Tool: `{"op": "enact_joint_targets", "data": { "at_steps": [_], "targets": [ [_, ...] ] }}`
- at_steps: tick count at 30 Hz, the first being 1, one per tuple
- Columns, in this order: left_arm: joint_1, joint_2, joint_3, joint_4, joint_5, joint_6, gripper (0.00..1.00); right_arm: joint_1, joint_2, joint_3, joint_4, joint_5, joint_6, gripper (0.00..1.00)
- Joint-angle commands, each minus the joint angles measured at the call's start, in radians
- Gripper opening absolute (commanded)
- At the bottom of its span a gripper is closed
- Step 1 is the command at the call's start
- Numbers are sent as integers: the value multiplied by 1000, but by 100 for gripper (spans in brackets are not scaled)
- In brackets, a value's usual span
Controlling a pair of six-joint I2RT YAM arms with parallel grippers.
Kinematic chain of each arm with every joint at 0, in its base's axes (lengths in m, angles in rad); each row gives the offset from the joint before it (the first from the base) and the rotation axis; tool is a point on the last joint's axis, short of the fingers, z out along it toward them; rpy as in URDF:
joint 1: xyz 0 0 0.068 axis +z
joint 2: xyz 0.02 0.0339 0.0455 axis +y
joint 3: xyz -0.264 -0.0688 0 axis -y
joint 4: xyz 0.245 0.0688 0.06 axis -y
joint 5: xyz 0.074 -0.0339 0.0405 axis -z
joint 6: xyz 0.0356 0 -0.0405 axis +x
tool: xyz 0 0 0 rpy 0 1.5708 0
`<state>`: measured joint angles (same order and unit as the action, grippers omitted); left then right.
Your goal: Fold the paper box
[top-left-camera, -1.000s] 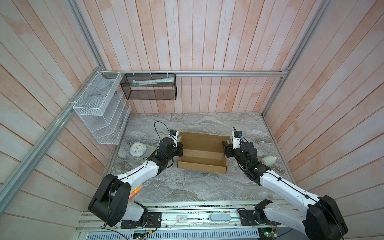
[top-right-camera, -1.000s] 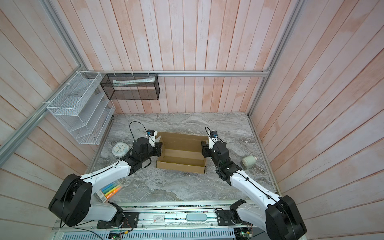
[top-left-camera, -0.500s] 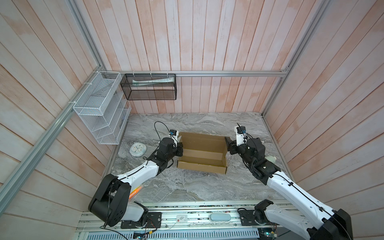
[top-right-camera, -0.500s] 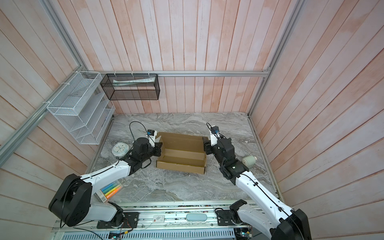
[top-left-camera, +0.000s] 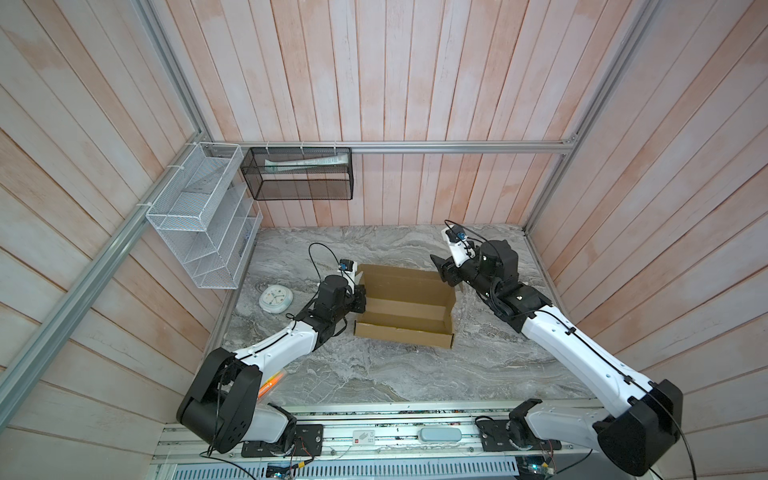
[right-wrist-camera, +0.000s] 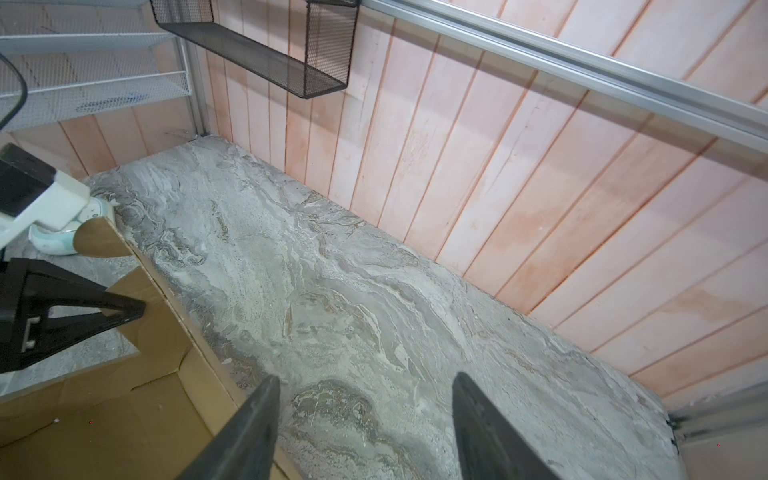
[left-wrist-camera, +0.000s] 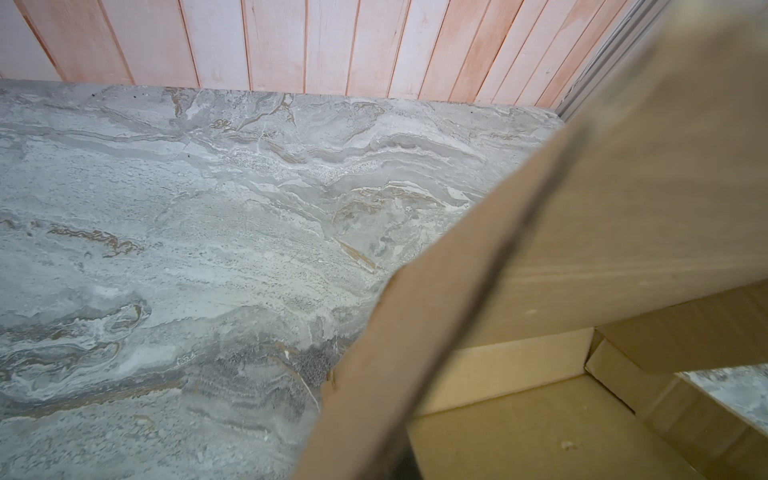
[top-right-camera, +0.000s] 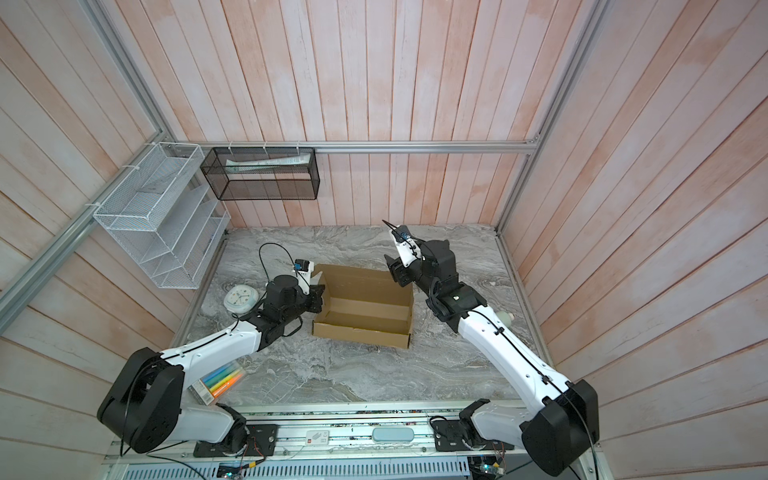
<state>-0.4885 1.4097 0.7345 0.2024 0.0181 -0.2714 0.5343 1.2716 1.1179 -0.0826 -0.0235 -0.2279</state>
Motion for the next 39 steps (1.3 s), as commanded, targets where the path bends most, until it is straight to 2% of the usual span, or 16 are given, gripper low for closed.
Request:
{"op": "enact_joint_targets", "data": {
  "at_steps": [1, 14, 26, 39],
  "targets": [
    [-7, 5, -14, 6, -10, 18, 0, 14, 49, 63, -90, -74, -76, 68],
    [-9, 1, -24, 12, -16, 22, 0, 57, 213, 219, -218, -135, -154, 68],
    [-12, -17, -40, 16, -20, 16, 0, 97, 250, 237, -267, -172, -148, 65],
    [-15, -19, -39, 19, -22, 17, 0, 127, 208, 241, -241, -172, -135, 64]
  ]
}}
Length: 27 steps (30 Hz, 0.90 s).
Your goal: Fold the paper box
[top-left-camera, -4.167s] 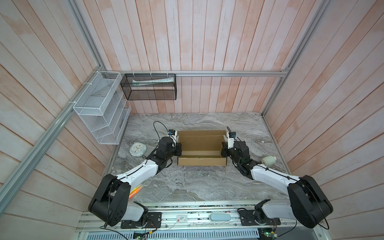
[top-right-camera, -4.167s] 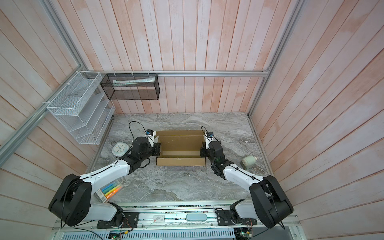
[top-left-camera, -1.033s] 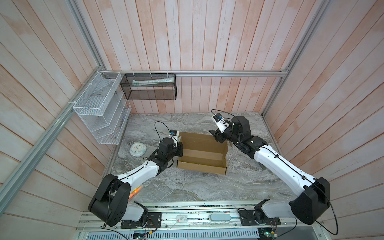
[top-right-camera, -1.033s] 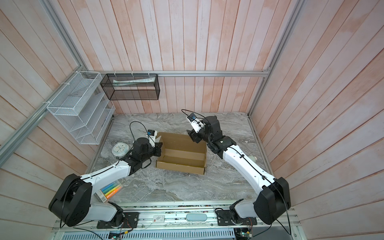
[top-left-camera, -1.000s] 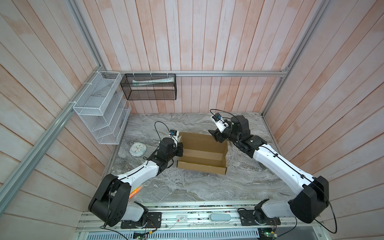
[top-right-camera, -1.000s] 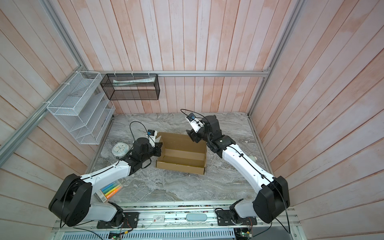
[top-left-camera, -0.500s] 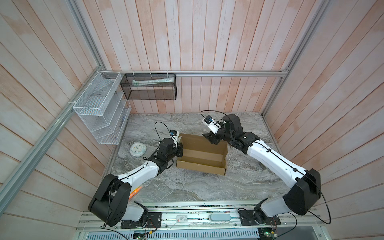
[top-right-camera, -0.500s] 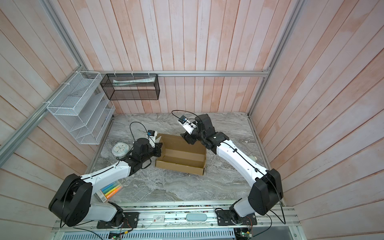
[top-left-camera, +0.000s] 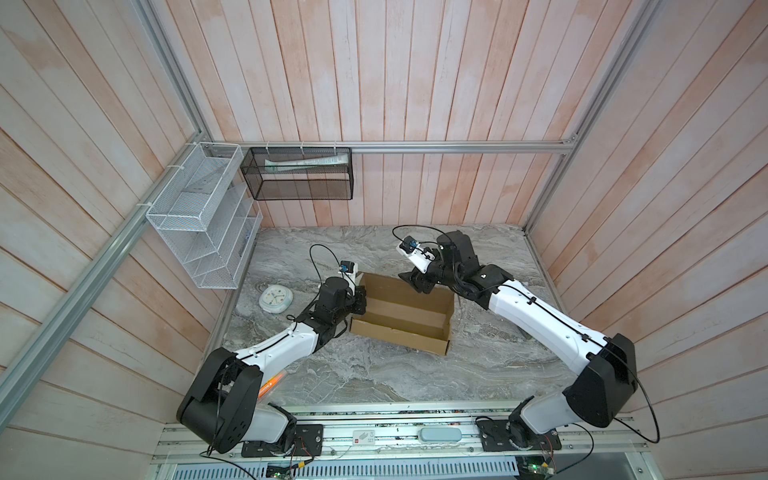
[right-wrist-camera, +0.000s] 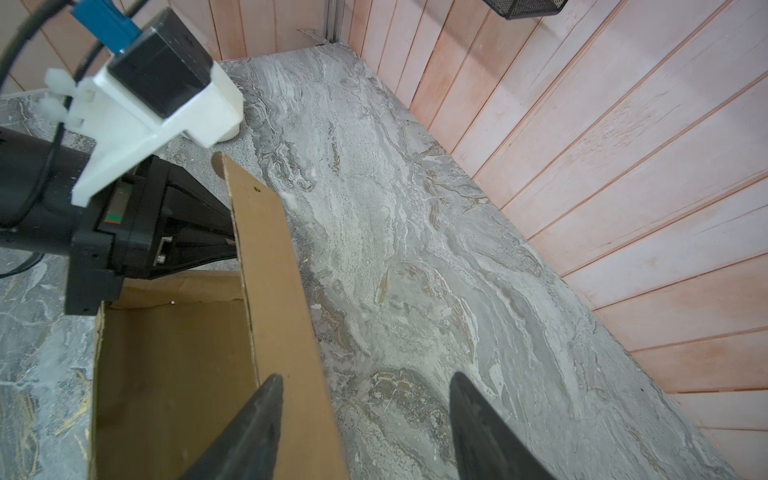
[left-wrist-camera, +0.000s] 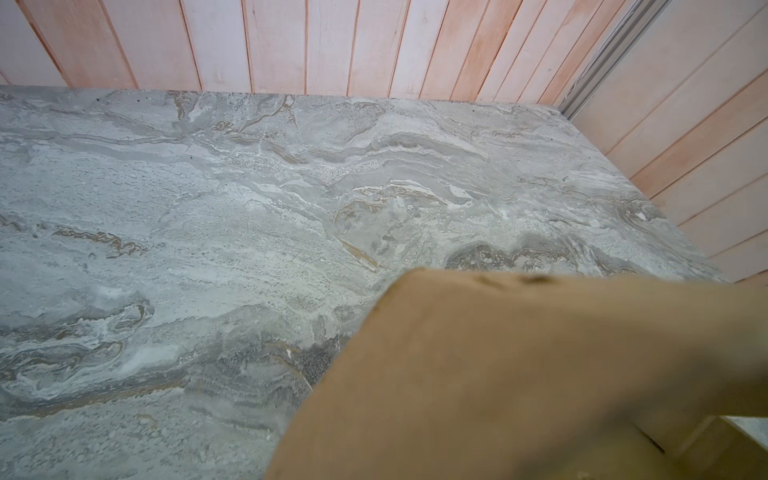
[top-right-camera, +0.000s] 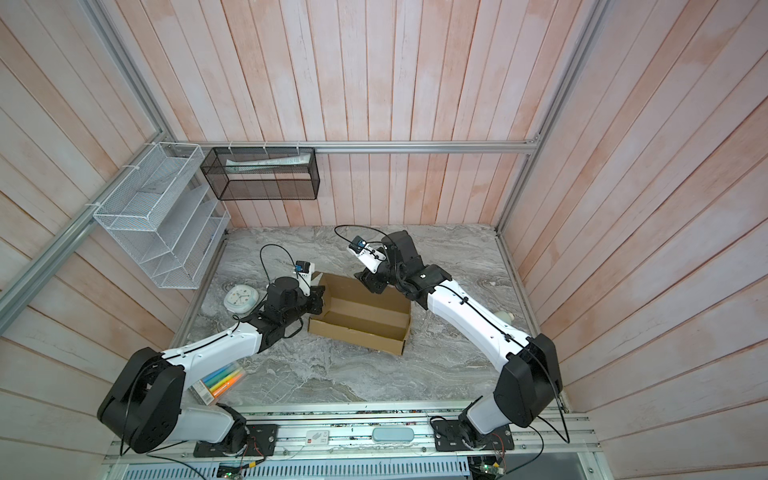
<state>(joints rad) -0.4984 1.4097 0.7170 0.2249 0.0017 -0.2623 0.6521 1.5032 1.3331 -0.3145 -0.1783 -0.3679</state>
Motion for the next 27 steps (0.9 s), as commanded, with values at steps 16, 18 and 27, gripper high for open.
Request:
{"op": "enact_joint_targets", "data": {
  "at_steps": [16, 18, 27],
  "targets": [
    [-5, -23, -23, -1, -6, 10, 0, 40, -32, 62, -34, -19, 9, 64],
    [-5, -24, -24, -2, -8, 12, 0, 40, -19, 60, -43, -21, 7, 64],
    [-6, -31, -36, 0, -12, 9, 0, 40, 23, 22, -48, -47, -2, 60]
  ]
}}
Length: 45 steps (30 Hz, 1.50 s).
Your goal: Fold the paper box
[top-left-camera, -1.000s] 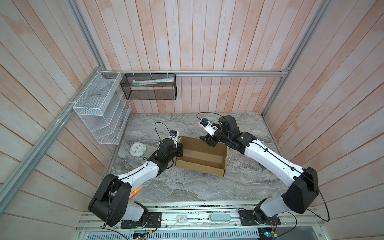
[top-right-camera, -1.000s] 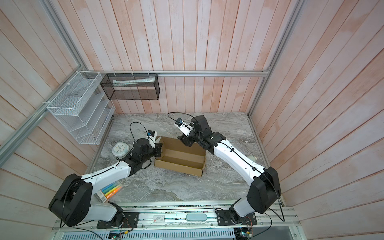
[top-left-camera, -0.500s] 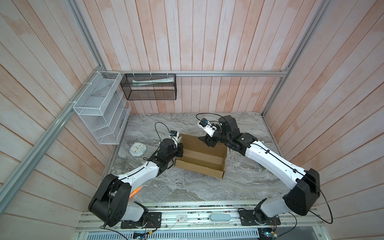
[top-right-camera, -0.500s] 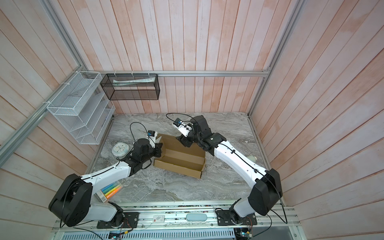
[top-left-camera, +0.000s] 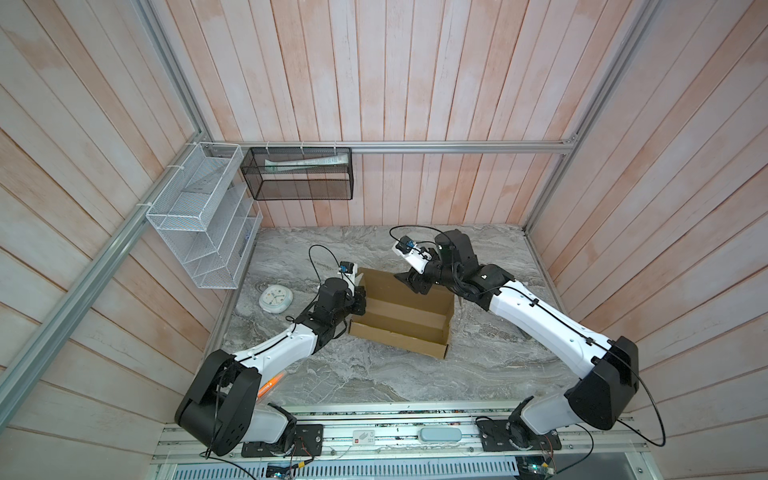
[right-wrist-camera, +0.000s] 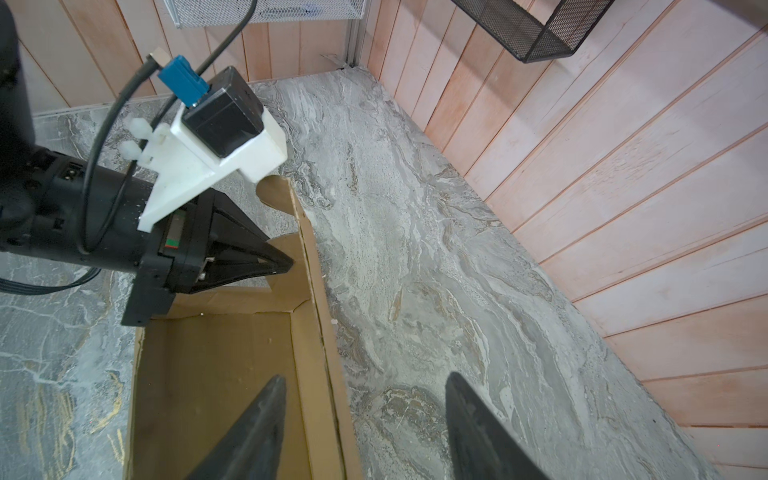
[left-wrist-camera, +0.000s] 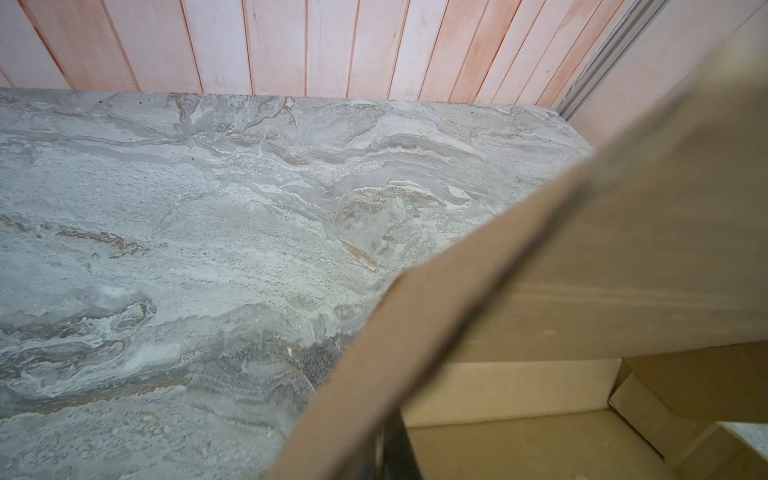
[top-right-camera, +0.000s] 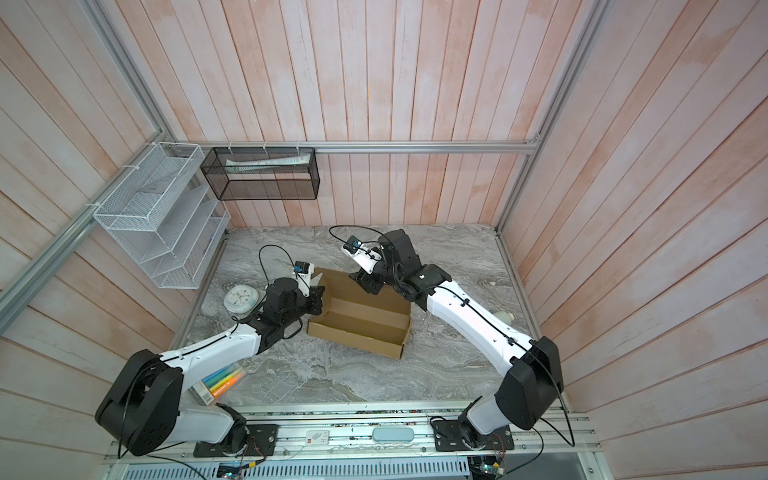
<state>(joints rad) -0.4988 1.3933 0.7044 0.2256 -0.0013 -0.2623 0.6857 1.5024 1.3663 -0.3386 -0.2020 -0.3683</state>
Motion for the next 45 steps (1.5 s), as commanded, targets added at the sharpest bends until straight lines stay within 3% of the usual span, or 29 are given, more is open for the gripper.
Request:
{"op": "enact_joint_targets", "data": {
  "at_steps": [1, 6, 25, 45],
  "targets": [
    [-6, -16, -25, 1, -9, 8, 0, 6, 31, -12, -27, -26, -3, 60],
    [-6, -20, -32, 7, -10, 4, 0, 6, 52, -19, -31, -48, -5, 55],
    [-26, -42, -67, 20, -34, -3, 0, 21, 37, -79, -45, -97, 18, 24],
    [-37, -86, -91, 24, -87, -28, 1, 54, 42, -90, -42, -67, -15, 7]
  ]
}}
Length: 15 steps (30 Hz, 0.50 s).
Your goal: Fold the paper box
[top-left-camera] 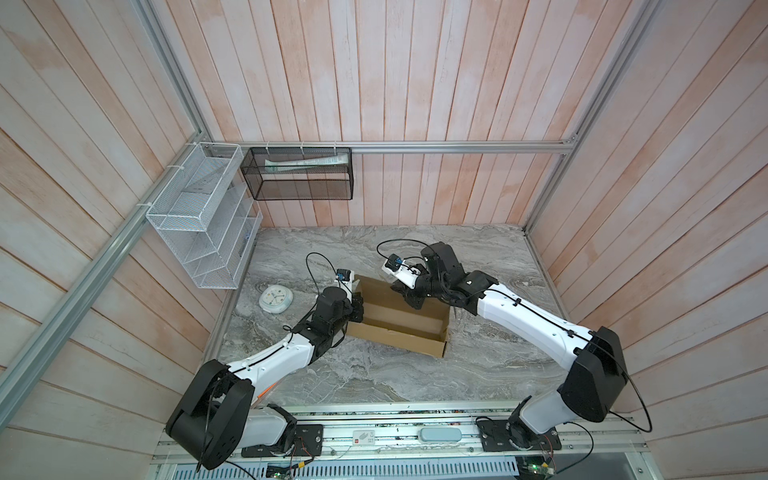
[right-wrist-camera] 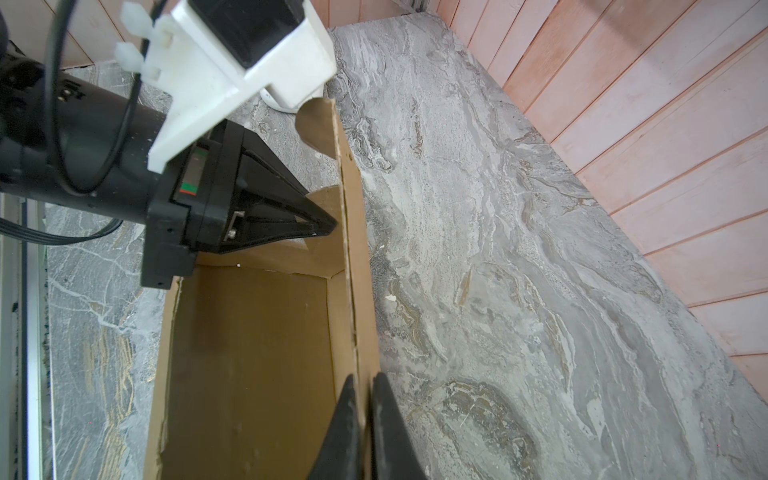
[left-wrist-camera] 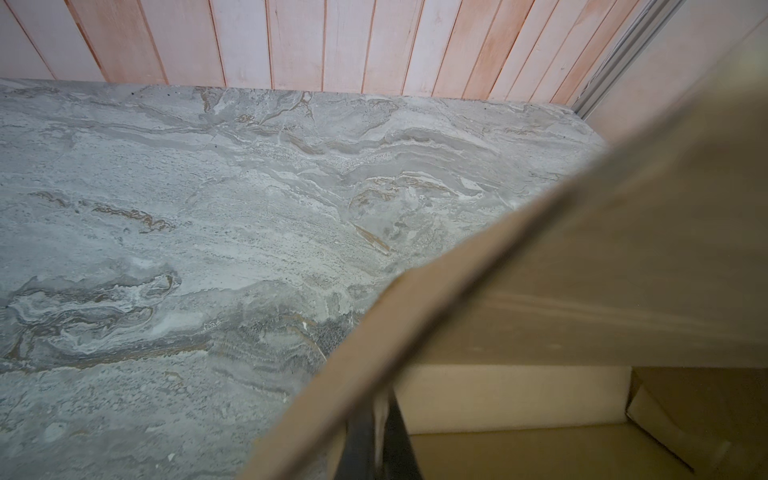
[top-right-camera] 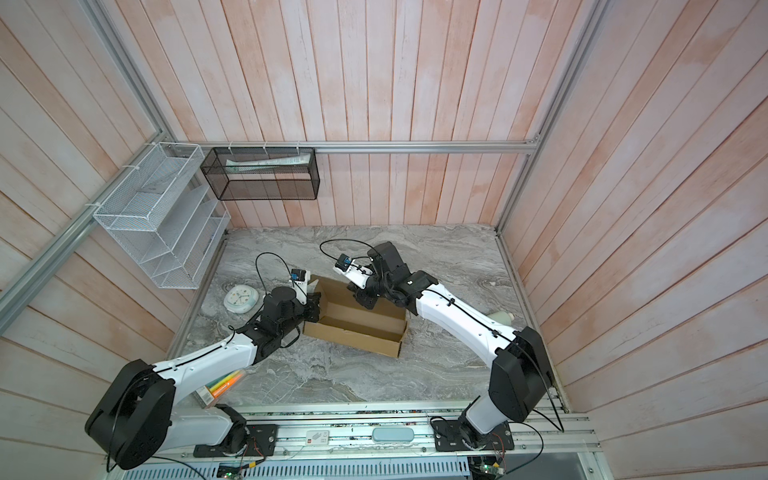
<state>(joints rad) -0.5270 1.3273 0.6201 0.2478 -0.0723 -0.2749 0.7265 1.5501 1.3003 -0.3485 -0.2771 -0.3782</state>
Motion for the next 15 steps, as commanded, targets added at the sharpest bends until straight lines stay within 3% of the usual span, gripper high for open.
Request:
{"op": "enact_joint_targets", "data": {
  "at_steps": [1, 15],
  "targets": [
    [-8, -20, -7, 2, -17, -17, 2, 13, -10, -26, -29, 14, -10, 7],
    [-8, -44, 15, -29, -40, -33, 21, 13, -42, -58, -9, 18, -36, 1]
  ]
}}
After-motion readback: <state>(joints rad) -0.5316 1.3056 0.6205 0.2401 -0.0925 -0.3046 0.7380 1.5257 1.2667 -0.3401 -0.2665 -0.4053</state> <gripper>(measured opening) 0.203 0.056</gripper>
